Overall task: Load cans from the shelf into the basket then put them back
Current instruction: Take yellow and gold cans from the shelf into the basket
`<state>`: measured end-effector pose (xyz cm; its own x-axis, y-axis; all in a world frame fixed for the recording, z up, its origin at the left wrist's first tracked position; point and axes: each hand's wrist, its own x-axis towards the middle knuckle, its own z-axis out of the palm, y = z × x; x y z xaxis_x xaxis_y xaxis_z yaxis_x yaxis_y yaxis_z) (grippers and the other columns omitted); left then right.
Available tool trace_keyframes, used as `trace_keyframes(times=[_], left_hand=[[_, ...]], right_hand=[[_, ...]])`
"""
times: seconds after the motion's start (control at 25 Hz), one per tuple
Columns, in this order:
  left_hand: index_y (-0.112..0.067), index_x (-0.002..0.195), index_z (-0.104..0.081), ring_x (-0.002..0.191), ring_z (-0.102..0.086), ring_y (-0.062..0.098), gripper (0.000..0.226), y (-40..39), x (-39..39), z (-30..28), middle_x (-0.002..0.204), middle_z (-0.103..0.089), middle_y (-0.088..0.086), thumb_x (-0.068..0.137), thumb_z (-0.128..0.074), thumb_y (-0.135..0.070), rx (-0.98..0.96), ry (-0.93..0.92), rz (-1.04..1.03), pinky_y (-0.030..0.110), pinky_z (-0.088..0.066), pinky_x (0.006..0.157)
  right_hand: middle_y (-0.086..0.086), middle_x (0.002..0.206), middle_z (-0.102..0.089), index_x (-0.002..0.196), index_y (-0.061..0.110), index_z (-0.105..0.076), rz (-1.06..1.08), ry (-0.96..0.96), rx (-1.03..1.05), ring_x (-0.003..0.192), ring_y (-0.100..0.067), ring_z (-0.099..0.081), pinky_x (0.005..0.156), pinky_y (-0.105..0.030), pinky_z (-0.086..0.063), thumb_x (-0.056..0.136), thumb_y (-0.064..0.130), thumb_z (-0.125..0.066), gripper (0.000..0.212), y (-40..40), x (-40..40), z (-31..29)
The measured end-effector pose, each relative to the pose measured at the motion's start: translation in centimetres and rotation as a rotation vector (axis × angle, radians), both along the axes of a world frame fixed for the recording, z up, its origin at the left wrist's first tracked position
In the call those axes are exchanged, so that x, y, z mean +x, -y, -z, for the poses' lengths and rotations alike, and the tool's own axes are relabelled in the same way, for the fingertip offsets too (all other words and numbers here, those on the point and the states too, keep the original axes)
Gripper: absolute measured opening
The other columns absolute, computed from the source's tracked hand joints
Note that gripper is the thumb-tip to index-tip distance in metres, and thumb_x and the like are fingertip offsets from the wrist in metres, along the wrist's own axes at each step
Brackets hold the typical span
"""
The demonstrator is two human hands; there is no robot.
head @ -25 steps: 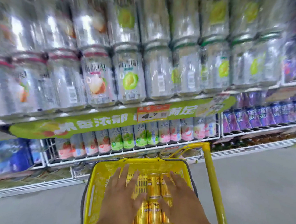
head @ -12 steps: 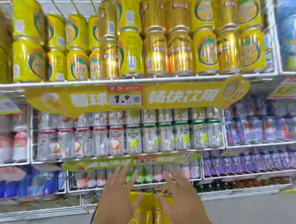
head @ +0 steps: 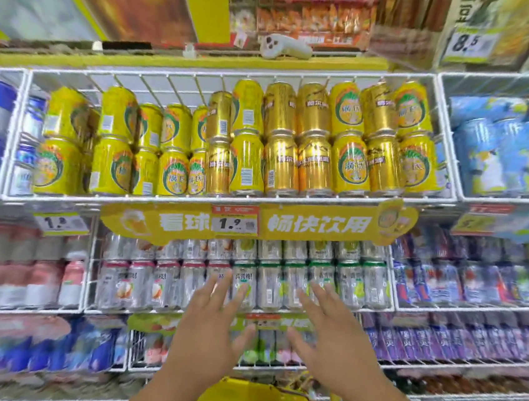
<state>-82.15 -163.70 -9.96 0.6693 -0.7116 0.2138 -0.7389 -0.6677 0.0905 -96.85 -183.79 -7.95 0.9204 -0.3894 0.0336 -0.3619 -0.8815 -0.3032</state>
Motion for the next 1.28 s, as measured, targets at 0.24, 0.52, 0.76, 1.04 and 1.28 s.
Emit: trace_keyframes(times=[0.24, 0.52, 0.76, 1.04, 1.28], left_hand=[[-0.042, 0.157, -0.012, 0.155, 0.007, 0.017, 0.074, 1.3, 0.3, -7.0, 0.167, 0.008, -0.009, 0.093, -0.023, -0.075, -0.088, 0.087, -0.009, 0.045, -0.012, 0.125], [-0.036, 0.158, -0.022, 0.154, -0.007, 0.020, 0.076, 2.7, 1.3, -14.7, 0.168, -0.006, -0.004, 0.092, -0.026, -0.073, -0.182, 0.185, -0.066, 0.043, -0.017, 0.125], [-0.033, 0.158, -0.023, 0.154, -0.008, 0.021, 0.075, 5.4, 5.1, -20.6, 0.168, -0.009, -0.001, 0.094, -0.035, -0.070, -0.248, 0.200, -0.061, 0.041, -0.013, 0.123], [-0.030, 0.158, -0.024, 0.153, -0.011, 0.023, 0.076, 9.1, 9.9, -23.8, 0.167, -0.015, 0.001, 0.094, -0.038, -0.069, -0.311, 0.094, -0.070, 0.043, -0.020, 0.121], [-0.028, 0.158, -0.022, 0.153, -0.013, 0.027, 0.082, 11.9, 11.9, -24.9, 0.166, -0.018, 0.002, 0.092, -0.041, -0.071, -0.364, -0.012, -0.186, 0.047, -0.025, 0.119]], right_hand=[[0.015, 0.165, 0.012, 0.159, 0.042, -0.003, -0.020, 0.096, -0.104, 0.153, -0.009, 0.013, 0.125, -0.038, -0.008, 0.092, 0.077, -0.020, 0.078, 1.4, 0.1, -7.1], [0.013, 0.167, -0.001, 0.159, 0.039, -0.010, -0.035, 0.202, -0.110, 0.154, -0.012, 0.000, 0.124, -0.039, -0.017, 0.093, 0.073, -0.032, 0.078, 2.7, 1.5, -13.6], [0.010, 0.166, -0.012, 0.159, 0.038, -0.013, 0.022, 0.274, -0.118, 0.153, -0.014, -0.009, 0.119, -0.040, -0.027, 0.094, 0.070, -0.038, 0.077, 4.5, 4.9, -18.1], [0.008, 0.163, -0.025, 0.158, 0.035, -0.020, 0.147, 0.326, -0.056, 0.149, -0.017, -0.023, 0.115, -0.045, -0.034, 0.092, 0.071, -0.043, 0.079, 7.1, 8.1, -22.3], [0.000, 0.161, -0.030, 0.157, 0.030, -0.028, 0.266, 0.358, 0.128, 0.146, -0.022, -0.032, 0.113, -0.046, -0.037, 0.089, 0.070, -0.052, 0.083, 10.5, 10.4, -23.9]])
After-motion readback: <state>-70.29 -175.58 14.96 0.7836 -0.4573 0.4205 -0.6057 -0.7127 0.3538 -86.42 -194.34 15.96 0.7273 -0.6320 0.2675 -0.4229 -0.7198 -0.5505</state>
